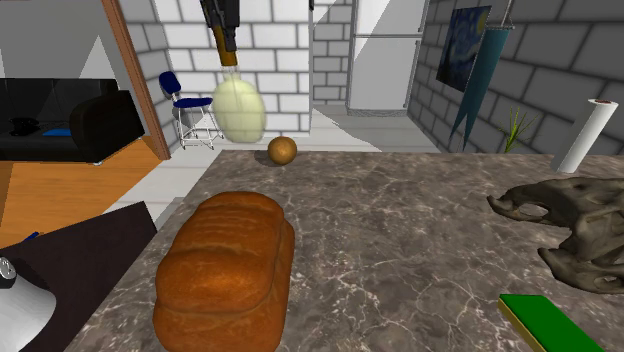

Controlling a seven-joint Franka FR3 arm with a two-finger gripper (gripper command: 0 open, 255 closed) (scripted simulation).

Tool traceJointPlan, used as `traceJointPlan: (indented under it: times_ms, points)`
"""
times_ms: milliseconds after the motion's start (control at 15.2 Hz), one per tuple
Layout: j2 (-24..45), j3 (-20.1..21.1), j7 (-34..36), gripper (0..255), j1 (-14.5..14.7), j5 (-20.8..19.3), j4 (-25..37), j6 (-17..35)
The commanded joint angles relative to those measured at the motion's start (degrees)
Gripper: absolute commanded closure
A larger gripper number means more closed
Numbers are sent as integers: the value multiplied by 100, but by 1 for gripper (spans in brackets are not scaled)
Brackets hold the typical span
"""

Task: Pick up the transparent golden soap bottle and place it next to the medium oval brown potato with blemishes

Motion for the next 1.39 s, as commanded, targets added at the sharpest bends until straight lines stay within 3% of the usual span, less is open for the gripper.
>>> traceJointPlan:
  times_ms: [0, 1320]
  points:
    - [-5, 3, 10, 255, 2, -1, -163, 165]
    - [267, -19, 23, 255, -8, 4, -1402, 1676]
